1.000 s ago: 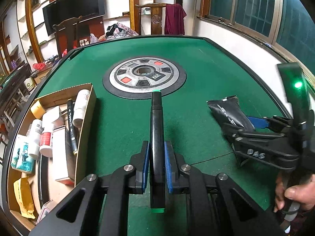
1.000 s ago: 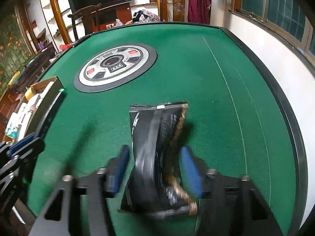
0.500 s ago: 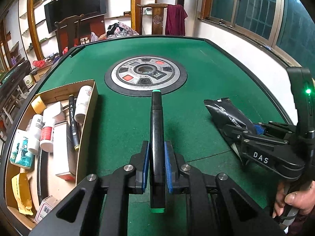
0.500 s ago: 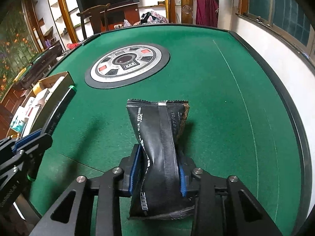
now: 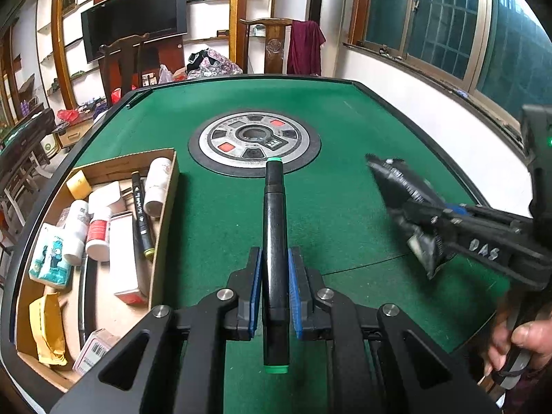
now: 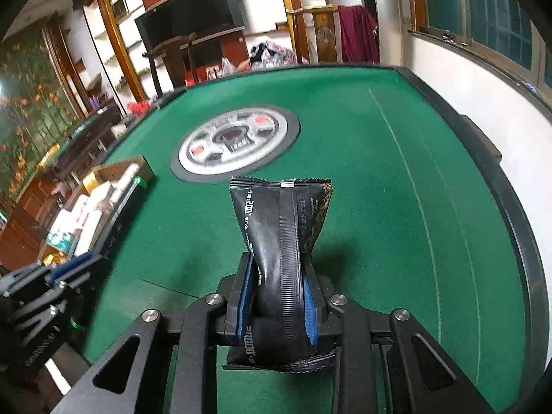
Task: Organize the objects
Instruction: 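Carry the marker and black bag over the box with both grippers, then lower and release the marker and black bag into the box with both grippers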
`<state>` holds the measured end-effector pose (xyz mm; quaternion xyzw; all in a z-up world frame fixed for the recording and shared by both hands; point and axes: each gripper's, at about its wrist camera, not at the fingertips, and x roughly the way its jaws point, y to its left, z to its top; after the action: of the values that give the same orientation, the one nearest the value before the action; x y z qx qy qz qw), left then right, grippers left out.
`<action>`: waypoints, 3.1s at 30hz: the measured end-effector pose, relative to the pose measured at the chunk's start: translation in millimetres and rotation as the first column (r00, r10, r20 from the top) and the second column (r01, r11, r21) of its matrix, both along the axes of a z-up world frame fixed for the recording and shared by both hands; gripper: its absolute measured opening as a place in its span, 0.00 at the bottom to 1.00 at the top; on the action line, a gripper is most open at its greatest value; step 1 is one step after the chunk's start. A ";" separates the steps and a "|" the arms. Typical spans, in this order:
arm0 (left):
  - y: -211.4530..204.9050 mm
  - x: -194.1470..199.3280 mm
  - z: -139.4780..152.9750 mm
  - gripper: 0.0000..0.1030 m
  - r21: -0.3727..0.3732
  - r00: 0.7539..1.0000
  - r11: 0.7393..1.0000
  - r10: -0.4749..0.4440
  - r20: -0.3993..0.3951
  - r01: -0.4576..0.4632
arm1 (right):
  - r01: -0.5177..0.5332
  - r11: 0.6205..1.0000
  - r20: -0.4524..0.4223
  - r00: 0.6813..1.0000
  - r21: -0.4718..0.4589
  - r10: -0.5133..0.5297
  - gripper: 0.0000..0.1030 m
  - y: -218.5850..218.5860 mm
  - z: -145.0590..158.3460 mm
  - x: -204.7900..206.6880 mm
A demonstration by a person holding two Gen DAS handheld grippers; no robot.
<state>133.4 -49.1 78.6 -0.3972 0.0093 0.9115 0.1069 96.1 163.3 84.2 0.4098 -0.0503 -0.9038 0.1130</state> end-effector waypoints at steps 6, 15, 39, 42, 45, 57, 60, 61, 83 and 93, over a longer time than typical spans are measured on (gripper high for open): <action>-11.0 6.5 6.5 0.14 0.024 1.000 1.000 0.017 -0.005 -0.017 | -0.038 0.999 -0.036 0.999 -0.004 0.038 0.27 -13.4 16.9 5.9; -23.8 18.7 19.7 0.14 0.018 0.999 0.999 0.033 -0.037 -0.033 | -0.091 0.996 -0.042 0.995 0.012 0.091 0.27 -40.8 21.4 10.5; -98.8 25.8 22.6 0.14 0.032 0.985 0.985 0.169 -0.046 -0.167 | -0.280 0.959 -0.075 0.956 0.050 0.283 0.27 -141.8 43.3 0.9; -111.4 23.5 20.0 0.14 0.038 0.981 0.981 0.190 -0.038 -0.189 | -0.306 0.950 -0.071 0.948 0.060 0.310 0.27 -159.8 42.2 -1.7; -125.4 21.4 15.9 0.14 0.041 0.977 0.977 0.210 -0.028 -0.209 | -0.334 0.940 -0.064 0.939 0.072 0.338 0.27 -180.8 39.5 -4.0; -172.9 12.4 -6.2 0.14 0.062 0.960 0.959 0.276 0.034 -0.278 | -0.405 0.910 -0.013 0.913 0.090 0.408 0.27 -234.7 21.5 -17.8; -181.5 9.2 -13.5 0.14 0.063 0.956 0.955 0.288 0.051 -0.291 | -0.419 0.903 0.007 0.907 0.093 0.420 0.27 -247.8 15.5 -22.0; -185.7 8.1 -17.1 0.14 0.064 0.953 0.952 0.295 0.060 -0.299 | -0.423 0.901 0.015 0.906 0.092 0.424 0.27 -251.5 13.1 -24.0; -215.9 -0.4 -37.3 0.14 0.080 0.936 0.935 0.338 0.099 -0.346 | -0.468 0.876 0.093 0.883 0.113 0.459 0.27 -311.1 -14.0 -46.8; -204.8 13.4 -36.9 0.14 0.117 0.946 0.942 0.302 0.117 -0.315 | -0.509 0.855 0.114 0.859 0.097 0.499 0.27 -305.6 -15.0 -19.1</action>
<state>146.8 -254.0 41.7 -0.4294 -0.1196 0.8951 -0.0103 77.0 -142.2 69.3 0.4528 0.1103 -0.8257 0.3178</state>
